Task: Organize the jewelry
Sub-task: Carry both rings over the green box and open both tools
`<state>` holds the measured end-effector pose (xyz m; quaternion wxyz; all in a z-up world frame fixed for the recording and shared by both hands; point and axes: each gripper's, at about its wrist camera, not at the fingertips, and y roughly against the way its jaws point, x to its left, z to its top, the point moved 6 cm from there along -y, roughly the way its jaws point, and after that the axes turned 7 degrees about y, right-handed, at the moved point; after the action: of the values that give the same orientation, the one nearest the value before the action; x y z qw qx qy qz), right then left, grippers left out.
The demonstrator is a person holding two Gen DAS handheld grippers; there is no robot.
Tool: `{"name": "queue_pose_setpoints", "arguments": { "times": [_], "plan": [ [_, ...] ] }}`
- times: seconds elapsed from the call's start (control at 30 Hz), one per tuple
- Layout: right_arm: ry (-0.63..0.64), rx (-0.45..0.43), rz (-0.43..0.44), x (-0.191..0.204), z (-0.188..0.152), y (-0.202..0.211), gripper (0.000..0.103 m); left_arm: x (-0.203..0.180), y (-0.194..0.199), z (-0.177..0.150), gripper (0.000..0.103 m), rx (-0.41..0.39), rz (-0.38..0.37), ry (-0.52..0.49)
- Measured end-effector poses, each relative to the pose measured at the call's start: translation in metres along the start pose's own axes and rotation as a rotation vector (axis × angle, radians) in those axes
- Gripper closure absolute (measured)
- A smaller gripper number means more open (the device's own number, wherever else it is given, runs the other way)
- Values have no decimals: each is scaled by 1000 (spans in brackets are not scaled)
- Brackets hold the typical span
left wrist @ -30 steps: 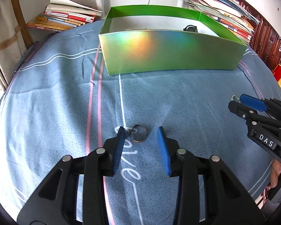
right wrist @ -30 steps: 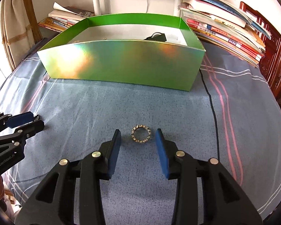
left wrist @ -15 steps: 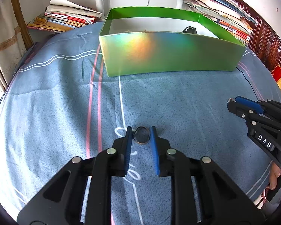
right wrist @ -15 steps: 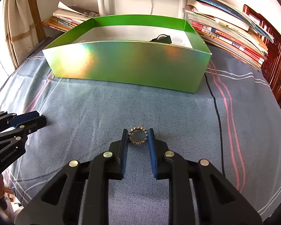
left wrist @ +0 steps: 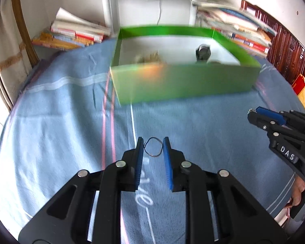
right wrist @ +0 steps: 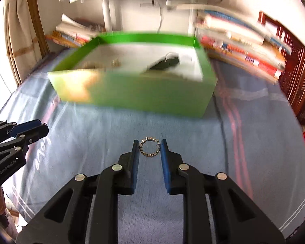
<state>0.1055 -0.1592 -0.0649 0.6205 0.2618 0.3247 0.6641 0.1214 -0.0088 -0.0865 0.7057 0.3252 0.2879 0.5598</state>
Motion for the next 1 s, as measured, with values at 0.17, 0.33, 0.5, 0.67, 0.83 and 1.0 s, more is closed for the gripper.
{"name": "queue_pose_setpoints", "arguments": {
  "times": [0.17, 0.33, 0.5, 0.67, 0.83, 1.0],
  "plan": [
    [2, -97, -25, -14, 50, 20, 82, -3, 15, 37, 83, -88, 11, -26],
    [0, -159, -40, -27, 99, 22, 82, -6, 23, 92, 83, -180, 32, -43],
    [-47, -116, -4, -36, 125, -14, 82, 0, 3, 145, 83, -199, 22, -20],
    [-85, -29, 12, -39, 114, -58, 82, 9, -50, 154, 83, -95, 25, 24],
    [-70, 12, 7, -34, 107, -79, 82, 7, -79, 144, 83, -48, 38, 19],
    [-95, 35, 16, -37, 105, -86, 73, 9, -88, 142, 78, -37, 43, 20]
  ]
}}
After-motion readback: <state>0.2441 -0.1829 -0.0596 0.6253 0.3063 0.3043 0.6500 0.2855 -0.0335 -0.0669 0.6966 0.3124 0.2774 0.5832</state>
